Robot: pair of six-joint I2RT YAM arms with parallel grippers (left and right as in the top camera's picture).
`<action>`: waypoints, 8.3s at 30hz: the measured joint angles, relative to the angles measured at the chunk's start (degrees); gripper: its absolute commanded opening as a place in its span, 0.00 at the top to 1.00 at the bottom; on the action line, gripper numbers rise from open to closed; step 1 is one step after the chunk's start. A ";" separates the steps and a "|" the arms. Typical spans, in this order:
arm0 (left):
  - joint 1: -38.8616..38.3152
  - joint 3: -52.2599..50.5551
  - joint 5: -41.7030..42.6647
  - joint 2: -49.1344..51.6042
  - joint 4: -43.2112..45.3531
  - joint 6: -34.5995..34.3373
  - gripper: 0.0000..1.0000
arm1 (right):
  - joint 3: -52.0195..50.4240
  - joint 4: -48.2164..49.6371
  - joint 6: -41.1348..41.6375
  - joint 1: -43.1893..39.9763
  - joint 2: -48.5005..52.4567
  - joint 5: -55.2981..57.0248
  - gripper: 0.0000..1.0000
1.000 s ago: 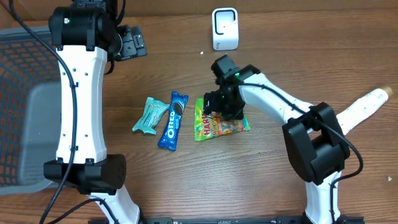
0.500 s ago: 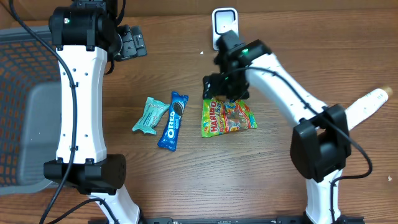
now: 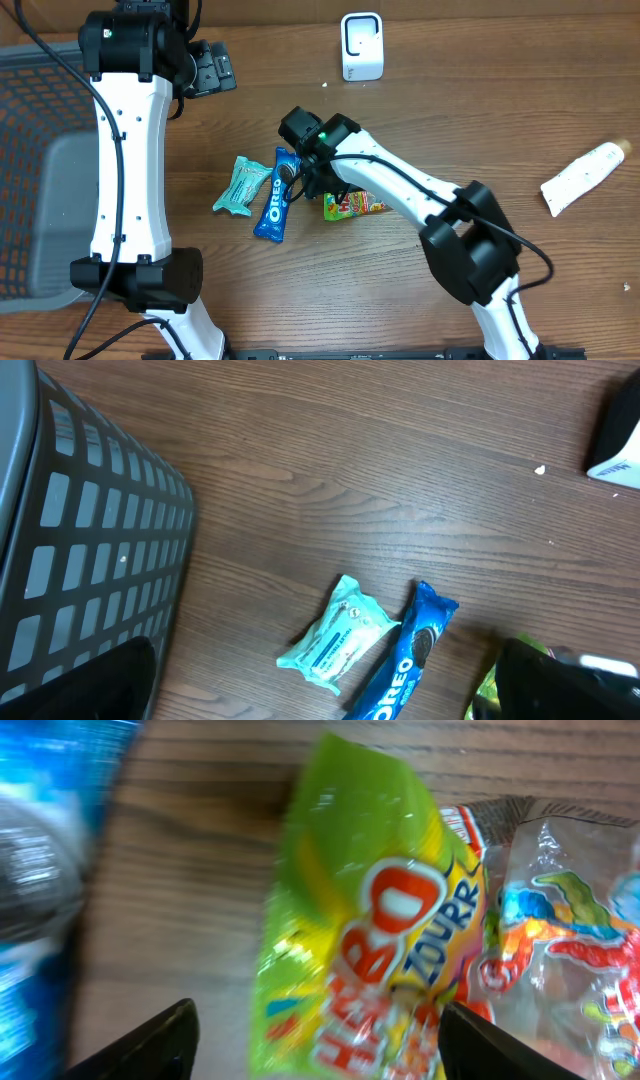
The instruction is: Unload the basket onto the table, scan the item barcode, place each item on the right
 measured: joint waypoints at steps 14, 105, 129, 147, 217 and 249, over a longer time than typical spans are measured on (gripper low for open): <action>0.00 0.00 0.00 0.00 0.00 0.00 0.00 | -0.24 -0.02 0.96 -0.02 3.52 5.62 0.88; 0.00 0.00 0.00 0.00 0.00 0.00 0.00 | -18.49 17.07 -40.44 -0.24 -10.03 8.00 0.36; 0.00 0.00 0.00 0.00 0.00 0.00 0.00 | -17.09 8.02 -38.29 -0.55 -6.51 7.78 0.96; 0.00 0.00 0.00 0.00 -0.02 0.00 0.00 | -11.39 22.62 -10.99 -19.19 -8.52 -74.23 0.96; 0.00 0.00 0.00 0.00 0.00 0.00 0.00 | -17.35 9.60 -14.47 -18.34 -8.20 -23.58 0.28; 0.00 0.00 0.00 0.00 0.00 0.00 0.00 | -11.82 1.79 -20.83 -12.13 -6.36 -31.71 0.59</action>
